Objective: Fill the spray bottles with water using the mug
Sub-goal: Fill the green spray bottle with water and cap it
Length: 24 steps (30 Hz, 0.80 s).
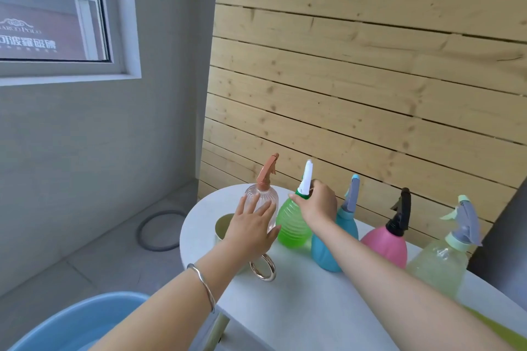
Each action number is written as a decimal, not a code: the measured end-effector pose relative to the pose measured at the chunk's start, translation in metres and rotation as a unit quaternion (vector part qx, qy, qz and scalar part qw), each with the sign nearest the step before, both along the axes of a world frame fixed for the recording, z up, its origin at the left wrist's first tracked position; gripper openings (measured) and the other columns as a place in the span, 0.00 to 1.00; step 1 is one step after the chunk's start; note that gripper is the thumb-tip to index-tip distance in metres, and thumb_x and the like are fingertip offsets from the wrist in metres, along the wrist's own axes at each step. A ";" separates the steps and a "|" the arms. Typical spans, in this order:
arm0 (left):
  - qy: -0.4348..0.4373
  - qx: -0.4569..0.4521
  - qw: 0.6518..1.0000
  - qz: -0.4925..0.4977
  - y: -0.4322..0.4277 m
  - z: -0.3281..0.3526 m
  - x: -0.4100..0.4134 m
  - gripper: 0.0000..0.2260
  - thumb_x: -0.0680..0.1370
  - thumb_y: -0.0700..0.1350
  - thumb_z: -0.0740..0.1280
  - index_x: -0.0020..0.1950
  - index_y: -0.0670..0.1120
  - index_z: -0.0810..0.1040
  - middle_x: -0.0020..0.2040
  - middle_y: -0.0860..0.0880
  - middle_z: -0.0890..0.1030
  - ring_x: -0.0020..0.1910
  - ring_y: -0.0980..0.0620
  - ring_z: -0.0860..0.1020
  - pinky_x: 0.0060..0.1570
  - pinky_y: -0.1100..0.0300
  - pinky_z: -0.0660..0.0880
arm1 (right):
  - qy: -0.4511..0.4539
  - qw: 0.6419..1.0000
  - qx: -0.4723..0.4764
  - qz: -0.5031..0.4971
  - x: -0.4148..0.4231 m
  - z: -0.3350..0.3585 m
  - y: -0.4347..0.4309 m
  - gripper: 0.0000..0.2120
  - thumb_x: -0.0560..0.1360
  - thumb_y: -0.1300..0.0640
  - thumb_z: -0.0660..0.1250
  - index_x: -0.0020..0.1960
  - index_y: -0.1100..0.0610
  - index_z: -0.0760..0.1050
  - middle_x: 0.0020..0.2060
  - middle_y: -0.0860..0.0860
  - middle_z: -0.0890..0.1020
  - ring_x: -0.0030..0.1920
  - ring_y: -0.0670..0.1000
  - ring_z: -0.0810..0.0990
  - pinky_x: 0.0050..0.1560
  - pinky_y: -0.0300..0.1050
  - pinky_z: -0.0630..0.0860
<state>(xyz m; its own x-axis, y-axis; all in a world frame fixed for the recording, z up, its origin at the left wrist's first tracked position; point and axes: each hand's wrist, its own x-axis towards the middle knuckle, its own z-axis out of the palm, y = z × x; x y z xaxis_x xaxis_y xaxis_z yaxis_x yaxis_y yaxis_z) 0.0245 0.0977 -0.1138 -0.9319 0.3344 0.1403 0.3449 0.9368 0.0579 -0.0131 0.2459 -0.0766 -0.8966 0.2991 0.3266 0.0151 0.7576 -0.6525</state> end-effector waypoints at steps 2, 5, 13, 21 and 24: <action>-0.002 0.002 1.000 -0.001 0.000 -0.001 0.000 0.27 0.84 0.57 0.46 0.81 0.47 0.49 0.81 0.52 0.55 0.80 0.46 0.43 0.75 0.48 0.35 | -0.003 1.000 -0.008 -0.007 -0.002 -0.003 -0.001 0.13 0.69 0.50 0.75 0.44 0.56 0.75 0.41 0.49 0.80 0.44 0.53 0.78 0.39 0.43 0.65; -0.002 0.010 1.000 0.003 -0.001 -0.002 0.001 0.27 0.84 0.58 0.46 0.81 0.48 0.49 0.81 0.52 0.54 0.80 0.47 0.42 0.75 0.48 0.34 | -0.005 1.000 -0.012 -0.014 -0.004 -0.001 -0.005 0.15 0.68 0.49 0.76 0.45 0.56 0.75 0.42 0.49 0.81 0.44 0.53 0.78 0.38 0.42 0.66; -0.012 0.022 1.000 0.007 0.001 -0.005 0.004 0.28 0.84 0.59 0.46 0.81 0.49 0.48 0.81 0.53 0.52 0.80 0.48 0.42 0.75 0.49 0.33 | -0.003 1.000 -0.005 -0.027 -0.005 -0.005 -0.005 0.16 0.67 0.47 0.75 0.46 0.56 0.75 0.44 0.50 0.81 0.47 0.54 0.79 0.39 0.43 0.68; -0.009 0.070 0.997 0.006 0.008 -0.001 0.014 0.27 0.84 0.59 0.48 0.81 0.50 0.49 0.81 0.53 0.54 0.80 0.48 0.44 0.76 0.50 0.36 | 0.003 0.998 -0.007 0.058 0.026 0.013 0.001 0.28 0.73 0.53 0.70 0.69 0.58 0.65 0.65 0.53 0.72 0.63 0.54 0.73 0.59 0.46 0.69; -0.014 0.103 0.995 -0.001 0.016 0.002 0.019 0.28 0.84 0.59 0.49 0.81 0.50 0.49 0.81 0.54 0.53 0.80 0.48 0.45 0.77 0.51 0.38 | 0.148 0.984 -0.003 0.098 0.055 0.029 0.019 0.27 0.73 0.58 0.70 0.69 0.56 0.66 0.64 0.51 0.72 0.63 0.50 0.72 0.59 0.38 0.67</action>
<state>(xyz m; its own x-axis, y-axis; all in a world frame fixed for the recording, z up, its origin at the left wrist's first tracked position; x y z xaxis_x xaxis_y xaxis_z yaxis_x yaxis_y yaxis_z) 0.0439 0.1134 -0.1119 -0.9359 0.3024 0.1806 0.3418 0.9038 0.2577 0.0419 0.2653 -0.0478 -0.8031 0.1318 0.5812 -0.3227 0.7236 -0.6101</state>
